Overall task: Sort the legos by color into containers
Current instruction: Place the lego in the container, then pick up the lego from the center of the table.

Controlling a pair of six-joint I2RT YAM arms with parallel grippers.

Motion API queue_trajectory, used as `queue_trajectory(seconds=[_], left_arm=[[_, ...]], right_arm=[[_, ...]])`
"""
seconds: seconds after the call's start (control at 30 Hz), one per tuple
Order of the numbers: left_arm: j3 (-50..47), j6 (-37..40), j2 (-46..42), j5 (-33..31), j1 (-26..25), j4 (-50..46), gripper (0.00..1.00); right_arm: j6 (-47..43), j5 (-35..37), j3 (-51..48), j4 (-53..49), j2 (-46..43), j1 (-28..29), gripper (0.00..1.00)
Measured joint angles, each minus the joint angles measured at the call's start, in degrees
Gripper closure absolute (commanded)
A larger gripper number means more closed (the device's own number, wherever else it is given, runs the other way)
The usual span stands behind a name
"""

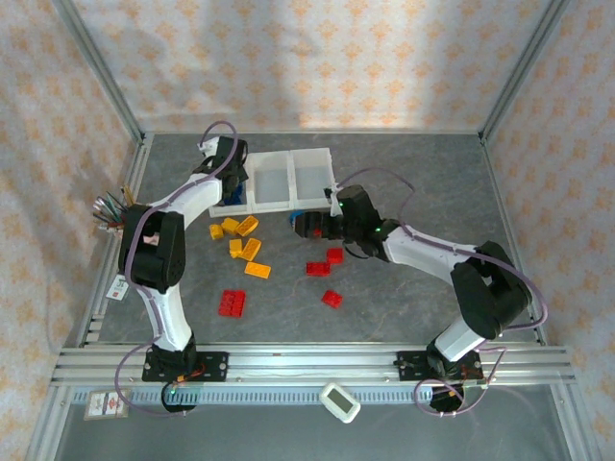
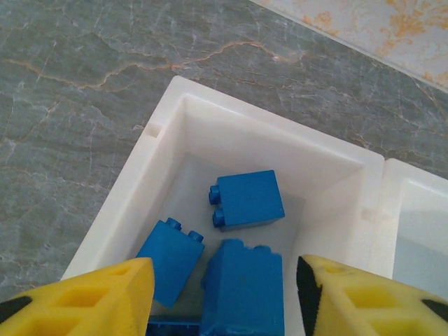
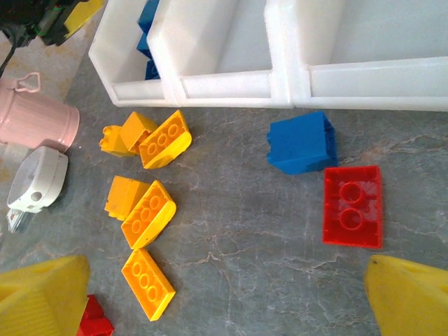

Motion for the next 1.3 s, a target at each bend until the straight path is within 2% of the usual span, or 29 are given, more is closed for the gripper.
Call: queue_trajectory(seconds=[0.23,0.33,0.5,0.7,0.9,1.3], left_arm=[[-2.73,-0.02,-5.22,4.33,-0.44,-1.05,0.33],[-5.05,-0.02,-9.49,4.9,-2.93,-1.9,0.31],[-9.14,-0.55,-15.37,5.68,-11.98,-2.51,0.29],[-13.33,-3.63,-18.12,5.95,-21.77,-2.64,0.28],[-17.03,-8.26,-18.21,5.79,-27.1,-1.97,0.24],[-15.43,-14.36,-6.14,3.08,-28.87,1.25,0.2]], right_arm=[[1.11,-0.72,-1.9,0.5,-2.01,-3.76,0.0],[1.25,-0.7,-3.17,0.48,-3.91,-5.03,0.0],[1.25,-0.79,-5.77,0.44,-6.67,-6.4,0.0],[1.25,-1.33,-9.49,0.31,-9.46,-7.1,0.0],[1.49,-0.04,-13.86,0.28,-11.72,-7.63,0.0],[3.43,-0.5,-14.93,2.01,-11.67,-11.89,0.0]])
